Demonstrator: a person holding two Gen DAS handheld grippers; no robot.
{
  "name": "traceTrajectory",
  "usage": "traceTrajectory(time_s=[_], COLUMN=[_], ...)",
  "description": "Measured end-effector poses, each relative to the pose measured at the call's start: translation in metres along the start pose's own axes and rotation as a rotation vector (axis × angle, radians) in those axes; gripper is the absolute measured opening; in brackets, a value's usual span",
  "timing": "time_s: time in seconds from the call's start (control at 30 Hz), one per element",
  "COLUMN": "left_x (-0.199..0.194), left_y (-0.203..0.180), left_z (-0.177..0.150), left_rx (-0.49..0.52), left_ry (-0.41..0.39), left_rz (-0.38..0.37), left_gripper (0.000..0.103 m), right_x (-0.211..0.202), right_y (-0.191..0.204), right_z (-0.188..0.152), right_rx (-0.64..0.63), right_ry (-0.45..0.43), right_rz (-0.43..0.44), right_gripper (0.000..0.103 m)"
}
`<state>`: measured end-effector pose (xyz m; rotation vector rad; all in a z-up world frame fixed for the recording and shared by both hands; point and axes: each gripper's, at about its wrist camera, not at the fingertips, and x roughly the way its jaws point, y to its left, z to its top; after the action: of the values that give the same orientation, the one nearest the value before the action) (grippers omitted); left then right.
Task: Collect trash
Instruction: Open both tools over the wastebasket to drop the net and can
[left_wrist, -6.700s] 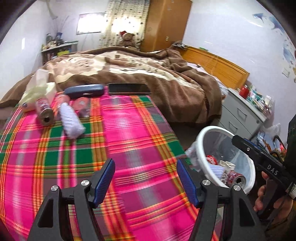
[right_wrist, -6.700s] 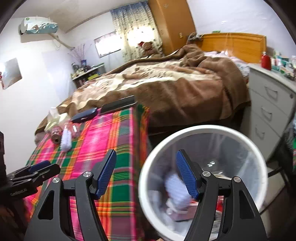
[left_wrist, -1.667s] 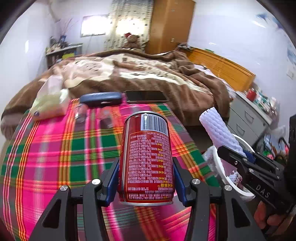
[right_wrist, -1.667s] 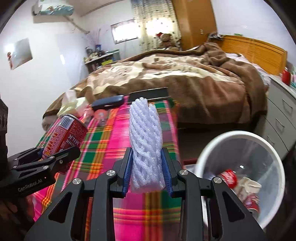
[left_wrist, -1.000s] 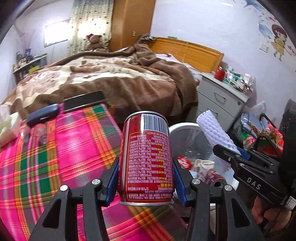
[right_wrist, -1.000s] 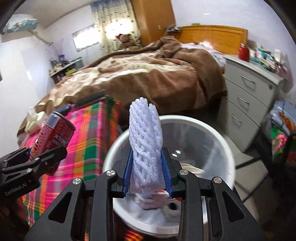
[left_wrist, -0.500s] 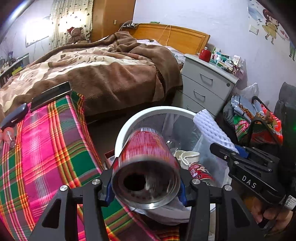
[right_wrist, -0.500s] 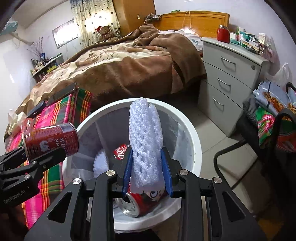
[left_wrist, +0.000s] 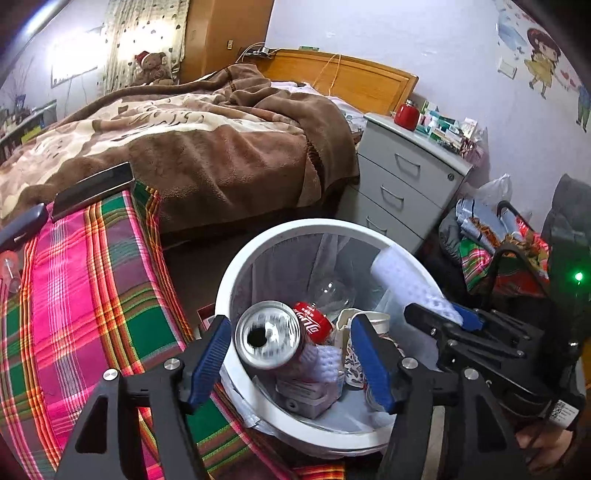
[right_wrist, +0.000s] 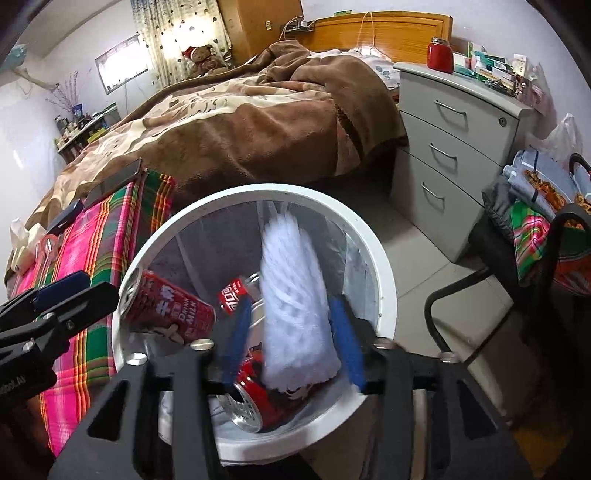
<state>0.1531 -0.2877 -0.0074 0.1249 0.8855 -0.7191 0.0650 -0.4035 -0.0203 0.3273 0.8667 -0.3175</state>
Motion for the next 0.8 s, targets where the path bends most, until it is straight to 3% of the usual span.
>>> traceTrajectory(time_s=[0.8], left_x=[-0.044], left_y=[0.036], left_z=[-0.013], left_rx=[-0.055], left_ry=[-0.068], left_rz=[0.073], left_gripper=[0.067], right_x=[-0.018], right_y=[0.027], right_z=[-0.001], right_rx=[-0.014], right_ry=[-0.067], right_rz=[0.022], right_gripper=[0.058])
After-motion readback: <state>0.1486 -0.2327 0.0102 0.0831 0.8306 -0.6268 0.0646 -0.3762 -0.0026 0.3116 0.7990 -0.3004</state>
